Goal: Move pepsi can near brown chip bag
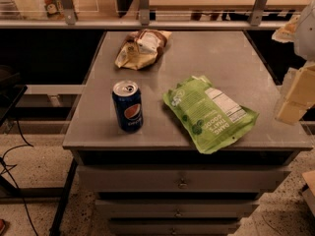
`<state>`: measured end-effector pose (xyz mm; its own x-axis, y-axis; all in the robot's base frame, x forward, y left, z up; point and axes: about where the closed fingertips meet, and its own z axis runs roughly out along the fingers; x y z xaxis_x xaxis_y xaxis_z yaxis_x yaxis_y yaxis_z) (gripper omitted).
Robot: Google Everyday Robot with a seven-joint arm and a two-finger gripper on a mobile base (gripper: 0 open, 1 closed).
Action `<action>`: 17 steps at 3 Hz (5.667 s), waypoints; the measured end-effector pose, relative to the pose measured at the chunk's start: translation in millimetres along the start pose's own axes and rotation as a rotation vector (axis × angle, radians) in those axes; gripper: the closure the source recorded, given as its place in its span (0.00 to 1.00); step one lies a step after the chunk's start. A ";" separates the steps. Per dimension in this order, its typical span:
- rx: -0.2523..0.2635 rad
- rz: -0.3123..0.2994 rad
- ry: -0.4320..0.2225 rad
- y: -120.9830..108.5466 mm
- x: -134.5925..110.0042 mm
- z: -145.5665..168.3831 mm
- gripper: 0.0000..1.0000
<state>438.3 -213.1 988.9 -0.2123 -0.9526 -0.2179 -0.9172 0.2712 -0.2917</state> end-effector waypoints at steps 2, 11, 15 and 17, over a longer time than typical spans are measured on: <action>-0.006 0.007 -0.038 -5.8 -9.0 8.6 0.00; -0.269 -0.052 -0.779 48.3 -194.4 158.3 0.00; -0.272 0.030 -0.899 51.7 -238.9 184.6 0.41; -0.269 0.056 -0.916 50.0 -246.5 185.3 0.74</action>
Offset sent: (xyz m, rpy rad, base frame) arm 0.0250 0.0182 -0.0155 0.0925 0.0092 0.0143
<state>507.2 60.8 855.5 -0.0166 -0.4304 -0.9025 -0.9847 0.1635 -0.0598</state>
